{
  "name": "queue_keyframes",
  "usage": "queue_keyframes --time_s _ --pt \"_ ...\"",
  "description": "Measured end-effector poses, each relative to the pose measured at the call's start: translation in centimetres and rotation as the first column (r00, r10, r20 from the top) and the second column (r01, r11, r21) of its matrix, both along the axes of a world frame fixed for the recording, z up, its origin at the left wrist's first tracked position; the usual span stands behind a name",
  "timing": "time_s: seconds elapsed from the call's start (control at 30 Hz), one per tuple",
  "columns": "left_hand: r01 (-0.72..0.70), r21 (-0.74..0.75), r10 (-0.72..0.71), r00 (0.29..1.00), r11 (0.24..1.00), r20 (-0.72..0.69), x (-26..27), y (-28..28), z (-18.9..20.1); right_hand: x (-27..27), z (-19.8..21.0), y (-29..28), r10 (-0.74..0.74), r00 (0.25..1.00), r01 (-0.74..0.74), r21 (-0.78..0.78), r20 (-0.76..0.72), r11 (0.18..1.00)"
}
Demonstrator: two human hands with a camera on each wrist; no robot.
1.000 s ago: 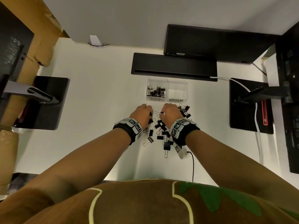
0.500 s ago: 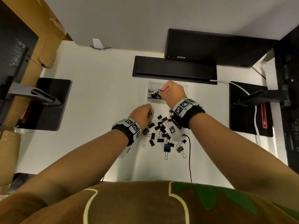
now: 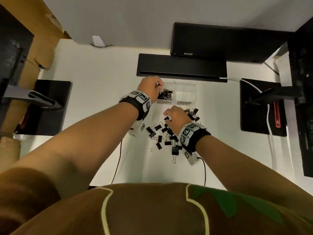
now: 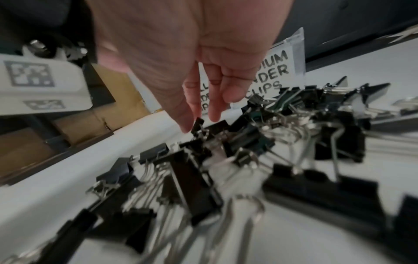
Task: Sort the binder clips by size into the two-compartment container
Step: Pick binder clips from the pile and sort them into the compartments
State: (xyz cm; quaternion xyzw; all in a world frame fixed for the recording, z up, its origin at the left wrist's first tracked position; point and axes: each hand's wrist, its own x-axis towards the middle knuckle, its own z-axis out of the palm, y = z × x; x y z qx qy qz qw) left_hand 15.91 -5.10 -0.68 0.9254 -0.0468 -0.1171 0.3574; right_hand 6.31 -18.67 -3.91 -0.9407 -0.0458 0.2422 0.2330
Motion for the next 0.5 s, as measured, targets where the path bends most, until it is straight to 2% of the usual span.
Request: queue_keyframes --time_s 0.1,0.2,0.4,0.5 --pt "-0.041 0.011 0.041 0.999 0.999 -0.017 0.8 -0.4 0.0 -0.2 -0.6 0.2 0.009 0.999 -0.011 -0.047 -0.033 0.999" --pt "-0.034 0.001 0.034 0.999 0.999 -0.031 0.4 -0.6 0.2 0.0 -0.7 0.2 -0.035 0.998 0.034 -0.022 -0.043 0.999" --pt "0.116 0.072 -0.118 0.993 0.991 0.025 -3.0 0.4 0.3 0.2 -0.5 -0.1 -0.131 0.991 0.133 0.072 -0.032 0.988" --pt "0.209 0.109 -0.207 0.978 0.972 -0.033 -6.1 0.9 -0.4 0.3 0.6 -0.3 -0.21 0.978 0.206 0.138 0.012 0.969"
